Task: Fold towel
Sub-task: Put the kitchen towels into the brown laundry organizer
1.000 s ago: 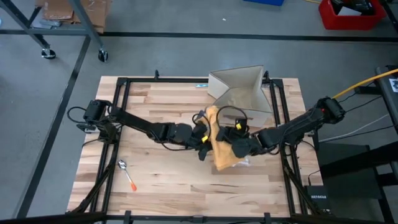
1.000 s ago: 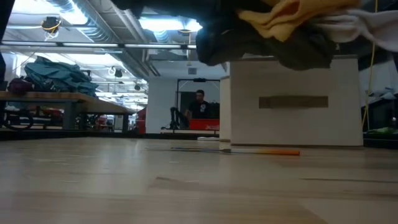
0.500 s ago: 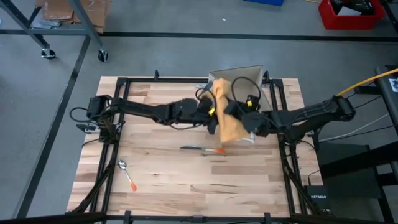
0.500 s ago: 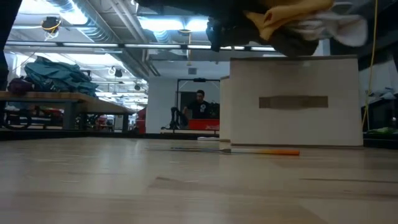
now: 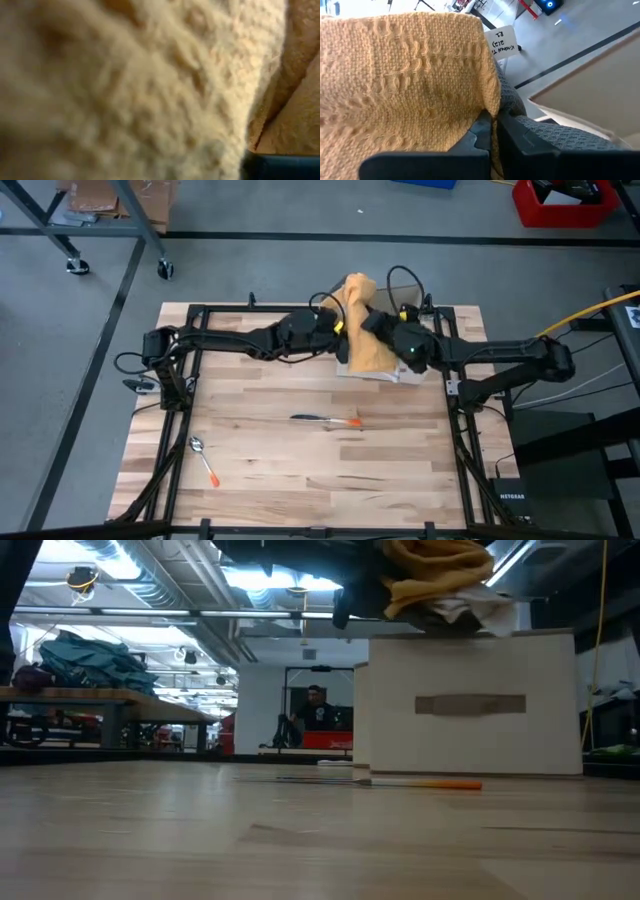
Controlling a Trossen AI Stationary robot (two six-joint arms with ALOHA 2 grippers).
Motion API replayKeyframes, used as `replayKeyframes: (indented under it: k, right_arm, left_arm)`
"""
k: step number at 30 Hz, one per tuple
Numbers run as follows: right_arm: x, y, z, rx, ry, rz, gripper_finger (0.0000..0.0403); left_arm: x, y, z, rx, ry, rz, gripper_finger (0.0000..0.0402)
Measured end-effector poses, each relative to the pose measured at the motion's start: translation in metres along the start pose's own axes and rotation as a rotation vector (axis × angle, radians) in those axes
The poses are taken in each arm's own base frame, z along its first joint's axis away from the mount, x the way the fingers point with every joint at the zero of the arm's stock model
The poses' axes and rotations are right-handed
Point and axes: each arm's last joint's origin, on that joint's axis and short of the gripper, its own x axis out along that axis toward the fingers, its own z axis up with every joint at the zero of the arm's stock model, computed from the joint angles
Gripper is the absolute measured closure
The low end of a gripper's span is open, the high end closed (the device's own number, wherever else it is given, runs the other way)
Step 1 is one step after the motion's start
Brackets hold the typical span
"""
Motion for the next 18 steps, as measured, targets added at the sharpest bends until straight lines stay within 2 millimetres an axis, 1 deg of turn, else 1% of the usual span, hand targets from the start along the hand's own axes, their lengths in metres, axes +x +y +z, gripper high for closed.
replayKeyframes:
  k: [4,8,13,18]
  right_arm:
    - [0.011,-0.001,0.01,0.018,0.001,0.018,0.0386]
    - [0.016,0.004,0.021,-0.013,-0.013,0.024,0.0386]
    - [0.014,0.01,0.031,-0.082,-0.028,0.022,0.0392]
    - [0.012,0.012,0.035,-0.158,-0.042,-0.028,0.0395]
  left_arm:
    - [0.001,0.006,0.007,-0.003,-0.034,0.005,0.0382]
    - [0.005,0.01,0.009,-0.021,-0.084,-0.011,0.0382]
    - [0.011,0.013,0.011,-0.041,-0.15,-0.058,0.0383]
    - [0.019,0.016,0.008,-0.044,-0.164,-0.073,0.0383]
